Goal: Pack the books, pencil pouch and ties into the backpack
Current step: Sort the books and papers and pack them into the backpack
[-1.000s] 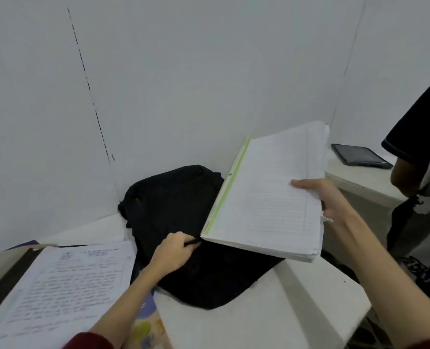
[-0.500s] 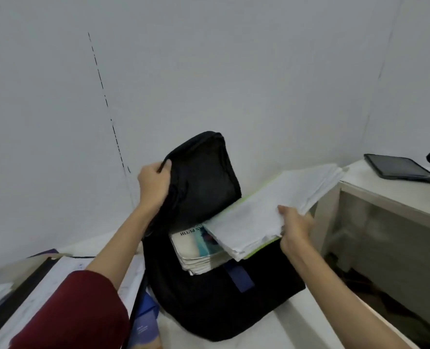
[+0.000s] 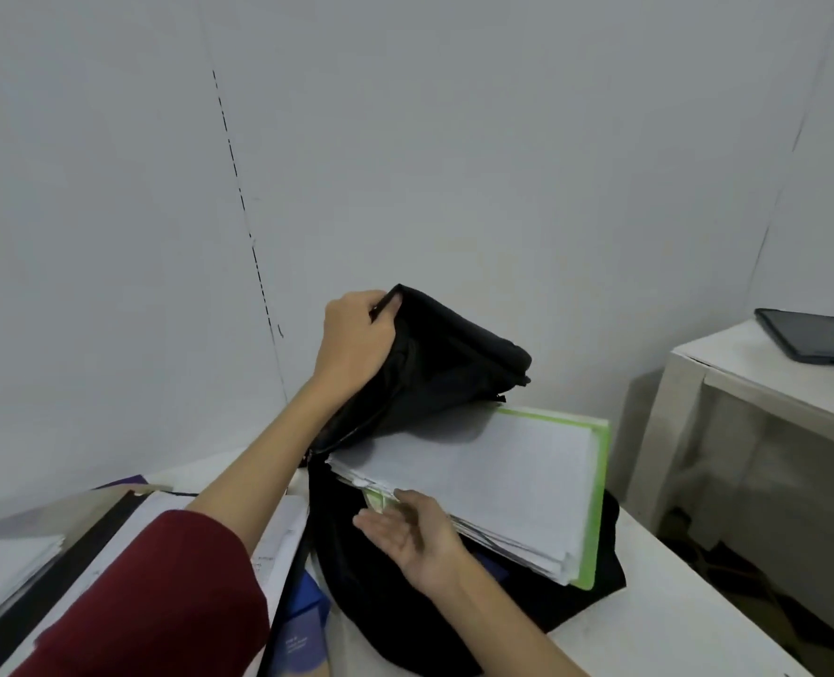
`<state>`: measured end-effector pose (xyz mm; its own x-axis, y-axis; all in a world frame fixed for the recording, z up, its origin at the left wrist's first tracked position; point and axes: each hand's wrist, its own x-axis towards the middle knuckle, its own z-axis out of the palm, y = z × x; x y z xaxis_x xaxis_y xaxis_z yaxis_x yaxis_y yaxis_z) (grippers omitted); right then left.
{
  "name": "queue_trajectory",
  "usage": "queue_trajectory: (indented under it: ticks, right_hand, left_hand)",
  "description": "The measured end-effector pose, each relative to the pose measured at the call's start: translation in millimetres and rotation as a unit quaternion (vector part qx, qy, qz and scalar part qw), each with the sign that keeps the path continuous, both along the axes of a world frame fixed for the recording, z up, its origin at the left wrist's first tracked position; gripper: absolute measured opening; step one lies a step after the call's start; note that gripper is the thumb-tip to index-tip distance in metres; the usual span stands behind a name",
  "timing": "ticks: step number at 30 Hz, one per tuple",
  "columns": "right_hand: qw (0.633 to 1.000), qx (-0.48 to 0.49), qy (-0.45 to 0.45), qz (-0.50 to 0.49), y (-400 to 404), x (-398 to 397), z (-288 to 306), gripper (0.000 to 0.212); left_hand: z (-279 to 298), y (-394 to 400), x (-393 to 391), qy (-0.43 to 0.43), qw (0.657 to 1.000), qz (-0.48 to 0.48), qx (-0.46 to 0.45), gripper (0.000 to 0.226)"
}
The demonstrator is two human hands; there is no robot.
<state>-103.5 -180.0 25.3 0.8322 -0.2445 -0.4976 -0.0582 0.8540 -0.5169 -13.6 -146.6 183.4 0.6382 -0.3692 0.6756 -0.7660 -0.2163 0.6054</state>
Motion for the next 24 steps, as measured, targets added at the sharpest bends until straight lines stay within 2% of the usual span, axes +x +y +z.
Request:
queue_trajectory:
  ticks: [3,4,6,7,9,10,11,12,13,15,18,20,22,24]
  right_hand:
    - [0.973,-0.197,0.008,0.117,-22.6,-20.6,11.6,0.026]
    - [0.956,-0.270,0.010,0.117,-31.9,-29.4,18.3,0.023]
    - [0.905,-0.421,0.035,0.051,-59.7,-41.9,25.8,0.015]
    - [0.857,-0.511,0.071,0.001,-75.1,-50.3,24.8,0.015]
    - [0.711,-0.677,0.173,-0.082,-106.1,-63.4,23.6,0.012]
    - [0.642,-0.725,0.222,-0.111,-118.4,-73.2,20.3,0.009]
    - [0.598,-0.745,0.266,-0.129,-127.5,-82.2,16.0,0.013]
    - [0.590,-0.740,0.295,-0.132,-136.9,-89.1,9.6,0.021]
    - [0.612,-0.714,0.318,-0.121,-142.2,-95.0,4.9,0.030]
    - [0.691,-0.631,0.336,-0.107,-148.1,-97.6,-3.8,0.039]
    - [0.807,-0.508,0.257,-0.158,-143.2,-90.2,-2.7,0.035]
    - [0.868,-0.407,0.203,-0.199,-140.0,-86.8,8.6,0.027]
    - [0.923,-0.311,0.144,-0.178,-140.9,-87.0,13.6,0.030]
    - [0.956,-0.250,0.101,-0.116,-139.9,-86.5,10.2,0.035]
  left_hand:
    - [0.5,0.8,-3.8,-0.017,1.000,-0.011,0.010,0.048]
    - [0.3,-0.1,-6.3,-0.023,1.000,-0.013,0.016,0.048]
    - [1.6,-2.1,-10.1,-0.036,0.999,-0.020,0.027,0.048]
    - [0.6,-3.1,-12.4,-0.040,0.998,-0.026,0.033,0.048]
    - [2.9,-2.9,-12.9,-0.047,0.998,-0.025,0.041,0.048]
    - [3.2,-3.1,-12.9,-0.049,0.998,-0.026,0.043,0.048]
    - [3.4,-2.8,-13.0,-0.049,0.997,-0.027,0.044,0.048]
    - [3.9,-3.0,-13.3,-0.047,0.998,-0.026,0.044,0.048]
    - [3.9,-3.5,-14.5,-0.044,0.998,-0.024,0.045,0.048]
    - [4.0,-5.9,-17.7,-0.041,0.998,-0.022,0.050,0.048]
    - [5.0,-9.4,-22.2,-0.045,0.997,-0.015,0.057,0.046]
    - [6.1,-11.6,-25.4,-0.053,0.996,-0.005,0.069,0.043]
    - [6.3,-13.9,-29.1,-0.068,0.994,0.003,0.085,0.040]
    - [5.8,-15.2,-30.6,-0.083,0.992,0.002,0.097,0.039]
